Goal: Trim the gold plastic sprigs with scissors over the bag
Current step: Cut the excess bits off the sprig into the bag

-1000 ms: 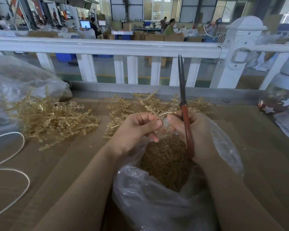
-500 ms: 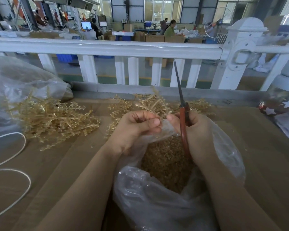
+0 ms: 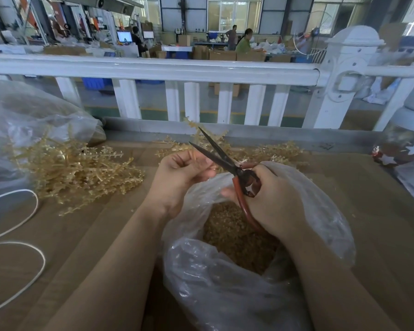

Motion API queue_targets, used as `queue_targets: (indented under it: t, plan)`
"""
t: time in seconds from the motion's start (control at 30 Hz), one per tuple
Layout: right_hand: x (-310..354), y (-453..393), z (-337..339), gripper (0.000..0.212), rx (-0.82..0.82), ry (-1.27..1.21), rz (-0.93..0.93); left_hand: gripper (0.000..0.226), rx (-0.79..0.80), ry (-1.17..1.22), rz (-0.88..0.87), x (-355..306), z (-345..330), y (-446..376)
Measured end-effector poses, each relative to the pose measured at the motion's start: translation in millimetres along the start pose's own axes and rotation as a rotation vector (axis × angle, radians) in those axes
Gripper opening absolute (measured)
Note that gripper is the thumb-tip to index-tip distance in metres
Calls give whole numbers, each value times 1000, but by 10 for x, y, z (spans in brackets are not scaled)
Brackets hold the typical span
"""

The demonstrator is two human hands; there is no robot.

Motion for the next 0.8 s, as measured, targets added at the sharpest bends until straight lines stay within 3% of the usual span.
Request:
queue_targets:
  t: [0.3,0.47,0.6,0.8]
  plan:
    - [-73,-3,-7,70,-31,113,19,5,80,-18,-43,-15,-13,18]
    - [-33,3,29,64,-63,152,63,23,63,-120,-109,-46,-7,5]
    - [-6,19,61,61,-86,132,60,10,37,-172,-143,-63,-5,15]
    - [7,28,60,58,-100,100,79,23,-12,-278,-182,-76,-3,7]
Point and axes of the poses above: each hand's wrist, its own y-axis away from the middle knuckle, its own z-axis out of the back of the hand, x = y × z, the point moved 4 cm from there along -y, towards the middle knuckle, and after that the axes turned 7 degrees about -x, right-handed, at the moved point
